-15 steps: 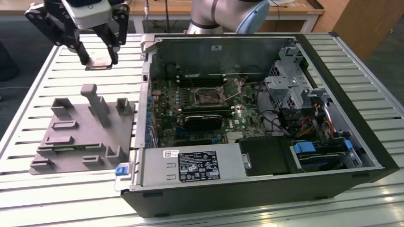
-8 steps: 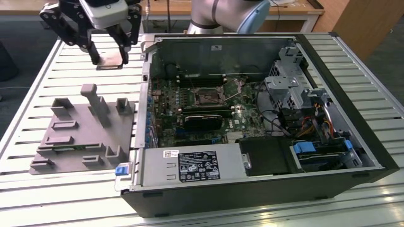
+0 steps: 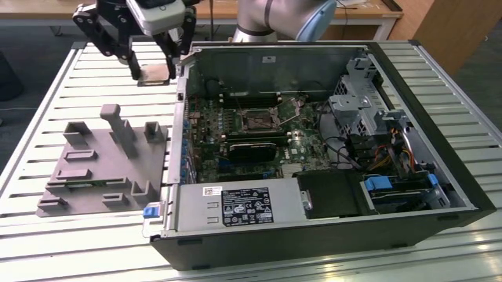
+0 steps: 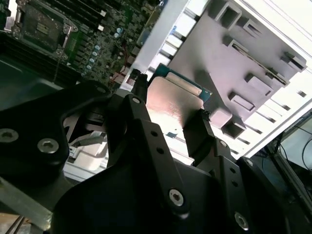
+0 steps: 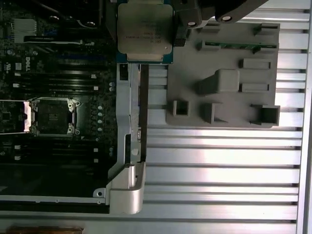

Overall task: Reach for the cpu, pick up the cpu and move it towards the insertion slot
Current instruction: 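Pick up the cpu and move it towards the insertion slot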

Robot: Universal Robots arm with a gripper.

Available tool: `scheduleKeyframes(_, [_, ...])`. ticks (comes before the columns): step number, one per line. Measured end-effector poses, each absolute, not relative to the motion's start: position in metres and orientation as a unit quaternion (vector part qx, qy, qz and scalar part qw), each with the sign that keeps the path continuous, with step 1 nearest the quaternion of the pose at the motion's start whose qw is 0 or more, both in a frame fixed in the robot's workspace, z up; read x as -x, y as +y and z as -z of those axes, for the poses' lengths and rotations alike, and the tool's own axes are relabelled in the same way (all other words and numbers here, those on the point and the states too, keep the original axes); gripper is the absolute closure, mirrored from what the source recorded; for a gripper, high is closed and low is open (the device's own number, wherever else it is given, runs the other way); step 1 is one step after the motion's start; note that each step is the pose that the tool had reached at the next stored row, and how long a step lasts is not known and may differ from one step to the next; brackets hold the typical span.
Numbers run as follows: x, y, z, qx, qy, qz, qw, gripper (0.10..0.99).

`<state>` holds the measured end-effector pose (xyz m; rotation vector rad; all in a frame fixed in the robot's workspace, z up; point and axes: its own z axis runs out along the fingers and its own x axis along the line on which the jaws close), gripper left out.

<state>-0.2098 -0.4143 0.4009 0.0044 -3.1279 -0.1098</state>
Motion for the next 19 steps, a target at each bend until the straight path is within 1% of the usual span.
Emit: scheduleKeyframes(19, [0.157, -0.405, -0.401, -0.001, -0.999, 0.035, 0.006, 0.541])
